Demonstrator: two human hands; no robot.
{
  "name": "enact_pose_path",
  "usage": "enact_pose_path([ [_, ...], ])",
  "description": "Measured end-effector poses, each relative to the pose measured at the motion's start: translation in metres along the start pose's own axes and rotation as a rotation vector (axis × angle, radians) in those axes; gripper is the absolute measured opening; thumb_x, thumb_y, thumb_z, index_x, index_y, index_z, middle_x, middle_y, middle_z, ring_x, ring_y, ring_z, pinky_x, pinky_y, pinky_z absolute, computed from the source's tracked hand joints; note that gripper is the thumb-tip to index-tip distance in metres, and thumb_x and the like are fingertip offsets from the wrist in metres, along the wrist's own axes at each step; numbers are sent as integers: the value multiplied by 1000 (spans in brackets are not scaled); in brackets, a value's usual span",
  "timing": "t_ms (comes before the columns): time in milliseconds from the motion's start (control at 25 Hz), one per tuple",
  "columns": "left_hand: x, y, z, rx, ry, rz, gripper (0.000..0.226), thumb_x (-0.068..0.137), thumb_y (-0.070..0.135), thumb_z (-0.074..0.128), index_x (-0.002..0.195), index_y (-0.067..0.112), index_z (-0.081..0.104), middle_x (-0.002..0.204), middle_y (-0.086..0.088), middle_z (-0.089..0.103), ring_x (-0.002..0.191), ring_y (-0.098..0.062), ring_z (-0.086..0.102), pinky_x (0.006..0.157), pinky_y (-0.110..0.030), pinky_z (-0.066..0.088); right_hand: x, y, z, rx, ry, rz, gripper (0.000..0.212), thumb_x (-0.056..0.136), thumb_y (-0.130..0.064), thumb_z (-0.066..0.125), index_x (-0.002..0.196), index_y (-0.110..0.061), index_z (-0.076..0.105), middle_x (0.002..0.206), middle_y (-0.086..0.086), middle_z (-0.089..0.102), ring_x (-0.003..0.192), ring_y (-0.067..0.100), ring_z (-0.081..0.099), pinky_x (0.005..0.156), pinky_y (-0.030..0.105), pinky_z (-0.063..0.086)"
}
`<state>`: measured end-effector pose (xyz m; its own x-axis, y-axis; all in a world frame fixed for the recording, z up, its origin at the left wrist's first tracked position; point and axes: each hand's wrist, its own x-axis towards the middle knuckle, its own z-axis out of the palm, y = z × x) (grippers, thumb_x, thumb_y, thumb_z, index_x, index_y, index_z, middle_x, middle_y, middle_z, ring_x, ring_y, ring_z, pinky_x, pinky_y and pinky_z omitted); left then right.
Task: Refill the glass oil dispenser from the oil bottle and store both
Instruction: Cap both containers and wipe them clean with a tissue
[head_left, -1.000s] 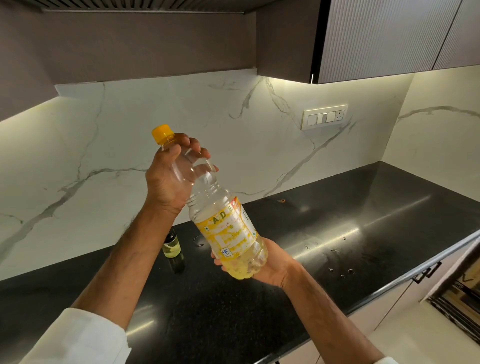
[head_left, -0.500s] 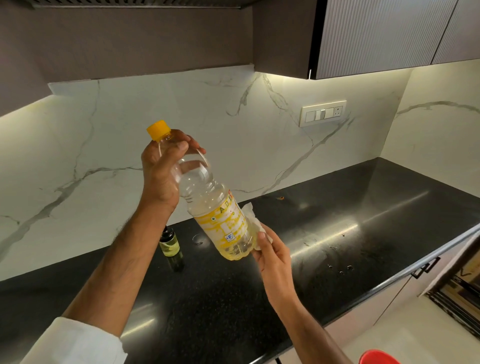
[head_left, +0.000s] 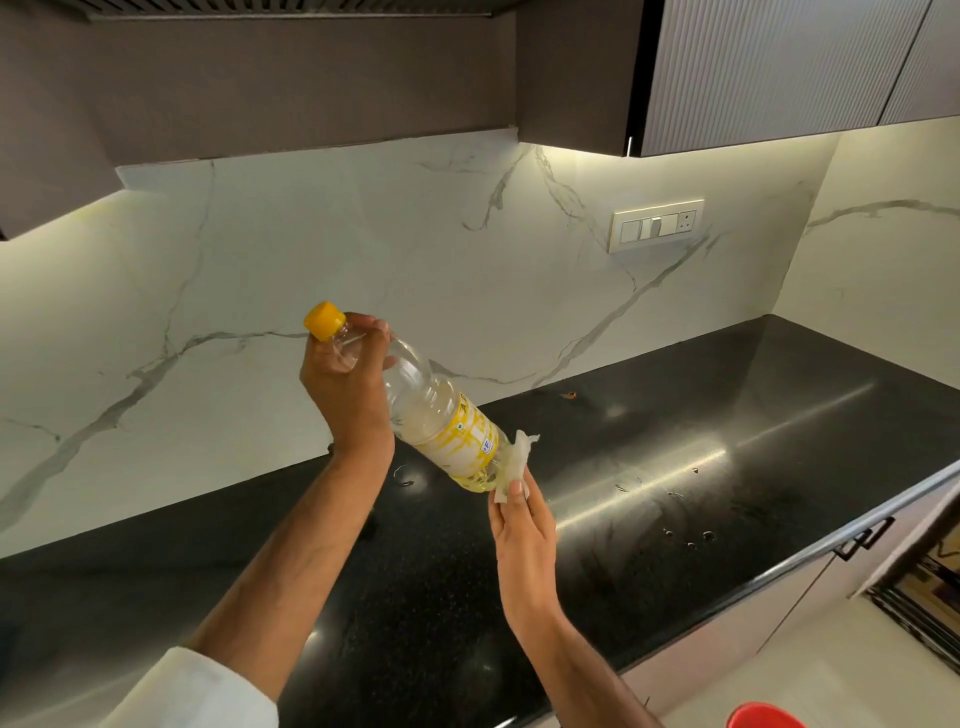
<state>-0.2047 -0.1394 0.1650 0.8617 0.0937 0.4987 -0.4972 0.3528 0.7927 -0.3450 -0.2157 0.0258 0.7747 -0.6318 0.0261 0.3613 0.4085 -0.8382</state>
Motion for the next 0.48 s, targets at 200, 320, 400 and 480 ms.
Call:
enact_pose_path([
  [200,9,5,-8,-53,-85,-78,14,87,17,68,98,9,64,91,-8,71,91,-33,71,76,-48,60,21,-28,5,402,53,334,40,111,-32,39,140,-11,57,129,12,72,120,24,69,97,34,58],
  [320,12,7,-10,-102,-127,-126,7,88,14,67,94,13,64,89,-6,71,90,-31,70,77,-51,58,29,-25,2,456,8,428,42,112,-32,36,142,-10,56,132,17,69,125,29,67,101,39,57],
  [400,11,8,-11,-157,-118,-157,4,89,14,66,92,15,65,90,-7,70,91,-31,69,76,-49,59,31,-21,1,486,3,446,41,113,-29,35,142,-10,57,135,18,68,127,32,64,107,42,53],
  [480,10,7,-12,-199,-66,-141,4,90,15,66,93,15,65,92,-10,69,92,-32,68,76,-49,59,30,-15,4,502,38,448,42,111,-23,34,142,-7,58,135,19,67,129,32,63,116,44,44],
])
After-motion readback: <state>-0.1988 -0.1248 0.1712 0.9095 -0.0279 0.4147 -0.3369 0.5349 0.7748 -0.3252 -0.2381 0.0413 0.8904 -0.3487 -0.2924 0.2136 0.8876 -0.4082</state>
